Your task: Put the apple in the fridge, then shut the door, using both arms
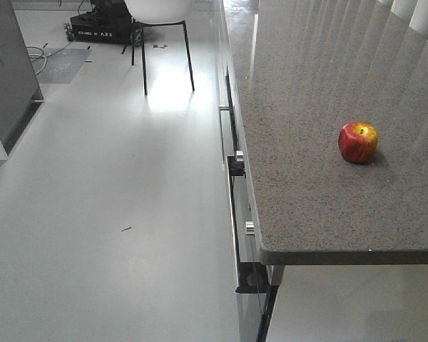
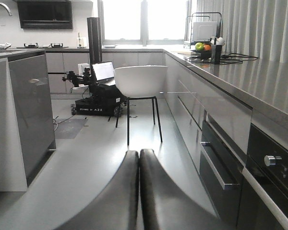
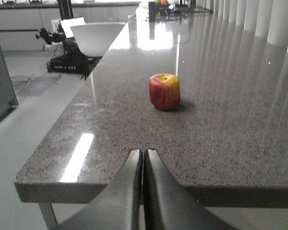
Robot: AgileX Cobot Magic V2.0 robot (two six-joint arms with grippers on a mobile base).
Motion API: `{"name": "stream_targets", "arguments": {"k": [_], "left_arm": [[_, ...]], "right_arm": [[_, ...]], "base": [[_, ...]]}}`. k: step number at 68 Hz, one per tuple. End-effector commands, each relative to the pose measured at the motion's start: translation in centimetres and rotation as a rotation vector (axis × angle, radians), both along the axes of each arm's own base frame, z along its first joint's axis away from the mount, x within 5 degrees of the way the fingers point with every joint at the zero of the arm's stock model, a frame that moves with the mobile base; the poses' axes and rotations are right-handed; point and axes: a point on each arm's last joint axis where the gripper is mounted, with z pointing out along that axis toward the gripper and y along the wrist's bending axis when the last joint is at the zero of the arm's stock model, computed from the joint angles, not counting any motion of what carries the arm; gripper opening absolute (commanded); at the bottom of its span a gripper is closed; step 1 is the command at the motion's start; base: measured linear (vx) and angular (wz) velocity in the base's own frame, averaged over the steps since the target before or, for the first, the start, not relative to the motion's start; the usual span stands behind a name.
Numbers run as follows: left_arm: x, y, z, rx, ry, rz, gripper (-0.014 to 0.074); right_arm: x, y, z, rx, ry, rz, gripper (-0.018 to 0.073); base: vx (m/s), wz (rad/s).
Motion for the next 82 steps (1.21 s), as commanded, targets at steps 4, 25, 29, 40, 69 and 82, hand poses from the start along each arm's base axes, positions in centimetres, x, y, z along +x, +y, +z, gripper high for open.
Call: {"name": "stream_targets", "arguments": {"k": [4,25,29,40,69,82], "left_arm": [[-0.1,0.0,0.6,-0.014,-0.083,0.004,-0.0006],[-0.1,0.0,0.6,-0.014,-0.083,0.004,-0.0006],[-0.1,0.0,0.6,-0.014,-0.083,0.004,-0.0006],[-0.1,0.0,0.6,-0.014,-0.083,0.004,-0.0006],[-0.1,0.0,0.6,-0.014,-0.083,0.004,-0.0006],[-0.1,0.0,0.6,-0.014,-0.083,0.004,-0.0006]], "right_arm": [[0.6,0.0,1.9,-0.015,0.026,-0.001,-0.0003],[2.7,0.0,5.0,-0.076,0.276,-0.004,0.0090],[3.4,0.1,5.5,-0.080,0.329,-0.005,0.0135],[6.1,0.3,7.2,-0.086,0.397,-0.005,0.0327],[14.6,0.7,7.5,-0.140,0.585,-0.008,0.0648],[18.6,0.9,7.6,-0.158,0.628,-0.012,0.0645]], "base": [[0.00,0.00],[0.00,0.00],[0.00,0.00],[0.00,0.00],[0.00,0.00],[0.00,0.00]]}}
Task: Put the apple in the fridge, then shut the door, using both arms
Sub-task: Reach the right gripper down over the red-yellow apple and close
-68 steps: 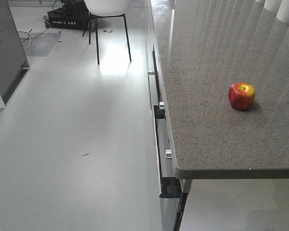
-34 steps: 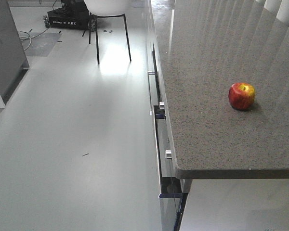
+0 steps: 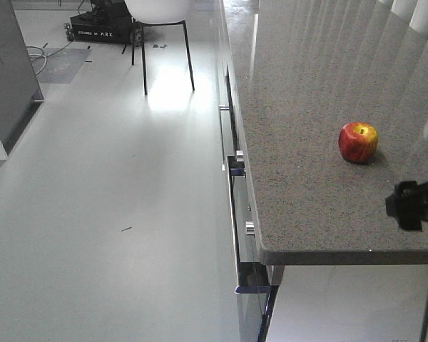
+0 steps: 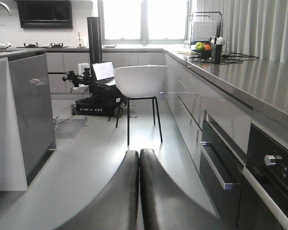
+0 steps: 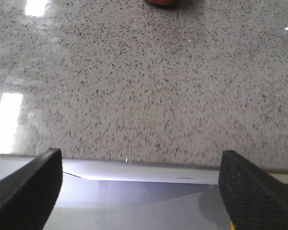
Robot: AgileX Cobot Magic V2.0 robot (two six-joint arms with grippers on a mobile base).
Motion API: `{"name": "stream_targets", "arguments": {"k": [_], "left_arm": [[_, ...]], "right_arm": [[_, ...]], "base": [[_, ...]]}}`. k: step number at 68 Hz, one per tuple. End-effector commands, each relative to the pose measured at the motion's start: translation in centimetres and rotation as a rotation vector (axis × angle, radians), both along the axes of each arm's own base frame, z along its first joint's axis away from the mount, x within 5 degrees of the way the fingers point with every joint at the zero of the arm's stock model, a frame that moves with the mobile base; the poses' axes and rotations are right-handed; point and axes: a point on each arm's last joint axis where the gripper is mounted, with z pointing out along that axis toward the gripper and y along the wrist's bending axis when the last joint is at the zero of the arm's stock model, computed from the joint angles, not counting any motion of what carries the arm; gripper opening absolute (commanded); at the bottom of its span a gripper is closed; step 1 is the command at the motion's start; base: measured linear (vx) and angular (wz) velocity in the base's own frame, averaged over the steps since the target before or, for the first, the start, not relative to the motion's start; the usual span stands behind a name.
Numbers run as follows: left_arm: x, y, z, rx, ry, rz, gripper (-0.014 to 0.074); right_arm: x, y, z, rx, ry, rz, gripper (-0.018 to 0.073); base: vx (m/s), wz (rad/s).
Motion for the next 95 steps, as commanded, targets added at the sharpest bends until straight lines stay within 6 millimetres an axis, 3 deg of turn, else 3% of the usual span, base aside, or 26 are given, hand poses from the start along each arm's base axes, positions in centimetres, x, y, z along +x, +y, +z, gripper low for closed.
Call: {"name": "stream_targets", "arguments": {"k": [1,14,51,76,95], "left_arm": [[-0.1,0.0,0.6,-0.014,-0.083,0.004,-0.0006],[-0.1,0.0,0.6,-0.014,-0.083,0.004,-0.0006],[-0.1,0.0,0.6,-0.014,-0.083,0.004,-0.0006],[-0.1,0.0,0.6,-0.014,-0.083,0.004,-0.0006],[-0.1,0.0,0.6,-0.014,-0.083,0.004,-0.0006]], "right_arm": [[2.4,0.0,1.8,-0.023,-0.087,0.015,0.0645],[7.2,-1.0,1.5,0.004,-0.045,-0.035,0.0643],[19.1,-1.2,-0.5,-0.075,0.010,0.004,0.0641],[24.9,-1.2,-3.3,-0.095,0.015,0.007,0.0634],[27.1,-1.6,-4.2,-0.097,-0.005,-0.004,0.0617]], "base": [[0.00,0.00],[0.00,0.00],[0.00,0.00],[0.00,0.00],[0.00,0.00]]}}
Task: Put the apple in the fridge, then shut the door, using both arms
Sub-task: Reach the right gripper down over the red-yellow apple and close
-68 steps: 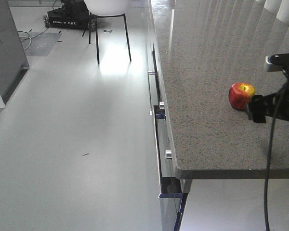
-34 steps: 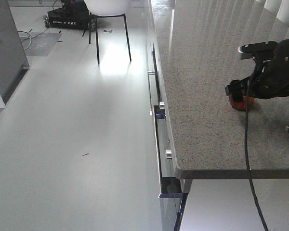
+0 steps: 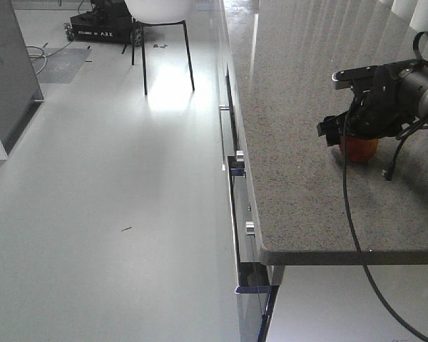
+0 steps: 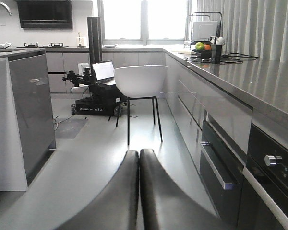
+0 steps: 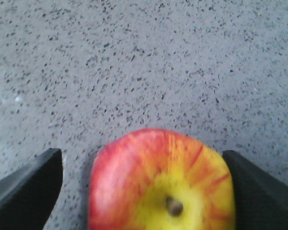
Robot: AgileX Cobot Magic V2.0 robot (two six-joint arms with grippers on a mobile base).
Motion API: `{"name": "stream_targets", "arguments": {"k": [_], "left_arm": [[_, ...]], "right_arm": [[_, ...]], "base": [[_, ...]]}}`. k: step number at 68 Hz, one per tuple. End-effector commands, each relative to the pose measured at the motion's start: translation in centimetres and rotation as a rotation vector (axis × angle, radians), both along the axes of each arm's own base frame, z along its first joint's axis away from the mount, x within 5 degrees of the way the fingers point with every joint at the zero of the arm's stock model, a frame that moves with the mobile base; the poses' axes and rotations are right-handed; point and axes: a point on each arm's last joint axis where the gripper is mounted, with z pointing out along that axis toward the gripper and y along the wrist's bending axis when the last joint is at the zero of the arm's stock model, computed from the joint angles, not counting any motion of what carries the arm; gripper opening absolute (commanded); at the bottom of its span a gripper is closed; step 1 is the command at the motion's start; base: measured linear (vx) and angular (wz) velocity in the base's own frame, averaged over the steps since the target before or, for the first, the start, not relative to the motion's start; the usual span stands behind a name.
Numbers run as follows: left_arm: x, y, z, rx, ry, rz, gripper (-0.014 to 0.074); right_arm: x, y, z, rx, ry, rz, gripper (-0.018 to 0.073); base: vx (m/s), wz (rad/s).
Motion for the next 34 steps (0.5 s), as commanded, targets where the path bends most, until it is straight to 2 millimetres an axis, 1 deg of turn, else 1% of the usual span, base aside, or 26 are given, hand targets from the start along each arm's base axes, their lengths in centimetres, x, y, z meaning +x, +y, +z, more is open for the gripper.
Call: {"name": "stream_targets", "arguments": {"k": [1,6,21,34], "left_arm": [[-0.14,0.04,0.55,-0.014,-0.083,0.004,-0.0006],[-0.14,0.04,0.55,-0.014,-0.083,0.004,-0.0006],[-0.14,0.04,0.55,-0.014,-0.083,0.004,-0.0006],[-0.14,0.04,0.55,-0.014,-0.083,0.004,-0.0006]], "right_arm": [[0.23,-0.68,4.04,-0.022,-0.135,0.004,0.0614],[0.21,-1.17,3.92,-0.027,-0.127,-0.006,0.0579],[0.07,-1.17,3.81,-0.031,-0.107,-0.006,0.0412],[-0.17,-1.07,4.66,-0.027,-0.124,-0.005,0.0316]], "base": [[0.00,0.00],[0.00,0.00],[0.00,0.00],[0.00,0.00]]}}
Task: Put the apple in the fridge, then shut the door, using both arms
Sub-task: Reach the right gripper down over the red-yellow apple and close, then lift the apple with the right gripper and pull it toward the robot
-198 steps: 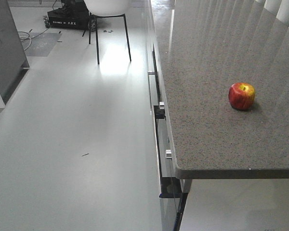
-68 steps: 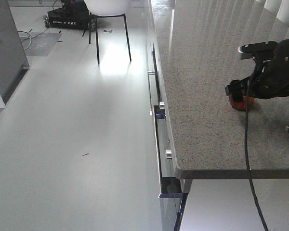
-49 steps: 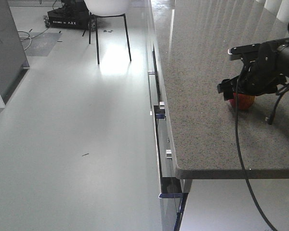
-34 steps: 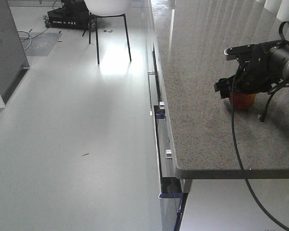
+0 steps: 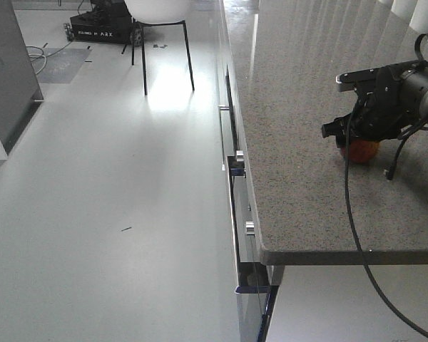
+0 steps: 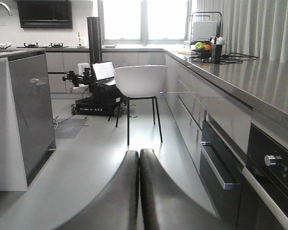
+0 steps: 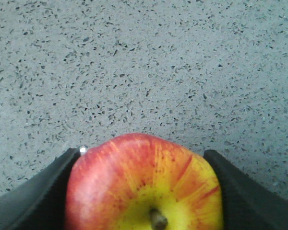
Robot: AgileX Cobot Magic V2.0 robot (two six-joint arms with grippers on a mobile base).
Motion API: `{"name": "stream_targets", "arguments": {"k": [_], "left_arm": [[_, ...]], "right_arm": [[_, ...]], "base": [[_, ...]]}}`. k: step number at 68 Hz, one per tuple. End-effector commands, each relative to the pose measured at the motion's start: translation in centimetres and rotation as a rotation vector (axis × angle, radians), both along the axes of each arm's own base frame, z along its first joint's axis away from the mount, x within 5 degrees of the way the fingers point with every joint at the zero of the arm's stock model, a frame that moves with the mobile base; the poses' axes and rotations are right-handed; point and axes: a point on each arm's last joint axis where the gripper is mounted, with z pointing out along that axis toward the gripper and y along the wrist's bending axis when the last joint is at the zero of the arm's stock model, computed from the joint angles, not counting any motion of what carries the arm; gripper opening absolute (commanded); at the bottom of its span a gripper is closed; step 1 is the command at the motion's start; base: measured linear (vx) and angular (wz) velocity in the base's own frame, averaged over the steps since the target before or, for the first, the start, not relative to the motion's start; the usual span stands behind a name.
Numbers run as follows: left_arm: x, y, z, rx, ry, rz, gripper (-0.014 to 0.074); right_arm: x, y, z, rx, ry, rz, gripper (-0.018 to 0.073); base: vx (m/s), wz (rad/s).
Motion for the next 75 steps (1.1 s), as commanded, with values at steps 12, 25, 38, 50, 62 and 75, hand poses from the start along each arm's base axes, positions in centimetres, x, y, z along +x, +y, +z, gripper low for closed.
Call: {"name": "stream_targets", "arguments": {"k": [12,25,38,50,62,75], "left_arm": [[-0.1,0.0,0.6,-0.014,-0.083,0.004,-0.0006],[-0.1,0.0,0.6,-0.014,-0.083,0.004,-0.0006],[-0.1,0.0,0.5,-0.014,-0.082,0.003,-0.0006],[-0.1,0.0,0.5,-0.014,-0.082,0.003,-0.0006],[-0.1,0.0,0.5,-0.014,-0.082,0.003,-0.0006],[-0.1,0.0,0.5,-0.014,-0.082,0.003,-0.0006]], "right_arm": [[-1.4,-0.2,7.6,0.006,-0.175,0.003,0.0237],[-3.4,2.2,10.8,0.117,-0.192,0.101,0.0190],[-7.0,7.2,11.7,0.152,-0.159,0.288,0.0188],[-11.5,11.1,12.2,0.161,-0.165,0.398,0.0188],[-16.9,14.0,13.7,0.201,-0.193,0.502,0.0188],[-22.6,15.3,14.9,0.259,-0.248,0.592,0.0188]], "base": [[0.00,0.00],[0.00,0.00],[0.00,0.00],[0.00,0.00],[0.00,0.00],[0.00,0.00]]}}
